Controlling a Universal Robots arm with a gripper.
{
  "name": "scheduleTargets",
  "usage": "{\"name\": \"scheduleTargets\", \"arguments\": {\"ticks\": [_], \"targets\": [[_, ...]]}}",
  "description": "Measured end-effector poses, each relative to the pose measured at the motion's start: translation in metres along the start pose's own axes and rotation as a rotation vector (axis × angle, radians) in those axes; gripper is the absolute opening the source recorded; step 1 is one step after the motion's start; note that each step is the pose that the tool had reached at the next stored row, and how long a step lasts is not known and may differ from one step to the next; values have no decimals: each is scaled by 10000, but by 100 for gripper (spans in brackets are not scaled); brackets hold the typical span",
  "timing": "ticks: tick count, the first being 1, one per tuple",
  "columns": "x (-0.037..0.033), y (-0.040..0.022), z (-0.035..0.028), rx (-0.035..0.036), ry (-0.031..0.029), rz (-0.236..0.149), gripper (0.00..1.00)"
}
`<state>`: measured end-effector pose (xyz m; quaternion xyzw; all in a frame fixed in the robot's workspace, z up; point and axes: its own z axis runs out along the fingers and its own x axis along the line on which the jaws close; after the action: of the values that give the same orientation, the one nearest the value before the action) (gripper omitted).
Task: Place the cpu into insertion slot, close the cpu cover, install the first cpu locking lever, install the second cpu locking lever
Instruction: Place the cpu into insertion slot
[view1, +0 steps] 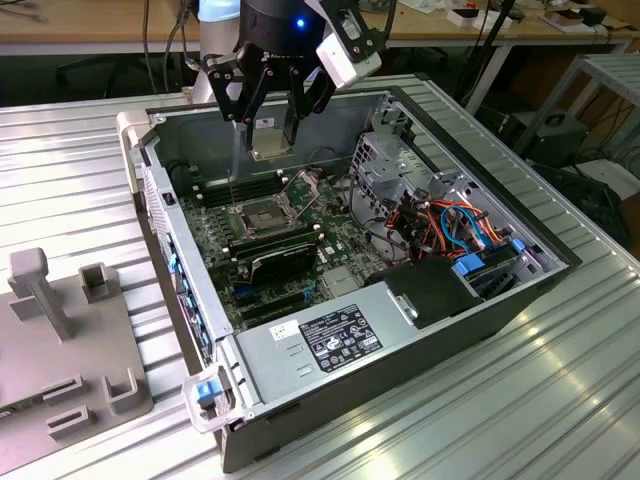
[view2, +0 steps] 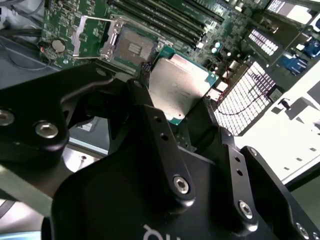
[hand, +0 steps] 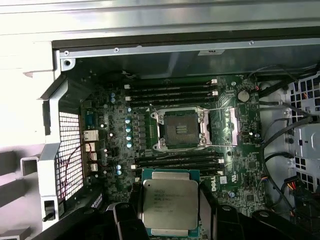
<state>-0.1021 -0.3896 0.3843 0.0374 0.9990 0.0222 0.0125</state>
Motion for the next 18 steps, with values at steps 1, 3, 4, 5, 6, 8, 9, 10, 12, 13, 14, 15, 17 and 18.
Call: {"name": "scheduleTargets", "arguments": {"ticks": [1,3,4,5,6,8,9,10,12,13,14,15,17,18], "targets": [[-5,0,3,-4,0,0,54],[-5,0,3,-4,1,1,54],[-5,1,3,-5,1,1,54],[-5,1,3,-5,1,0,54],[-5,1,3,-5,1,0,54],[-5,1,3,-5,1,0,54],[-6,1,3,-4,1,0,54],[-6,1,4,-5,1,0,54],[-6,1,4,-5,1,0,54],[-5,1,4,-5,1,0,54],[-6,1,4,-5,1,0,54],[-5,1,4,-4,1,0,54],[-5,1,4,-5,1,0,54],[-5,1,4,-4,1,0,54]]}}
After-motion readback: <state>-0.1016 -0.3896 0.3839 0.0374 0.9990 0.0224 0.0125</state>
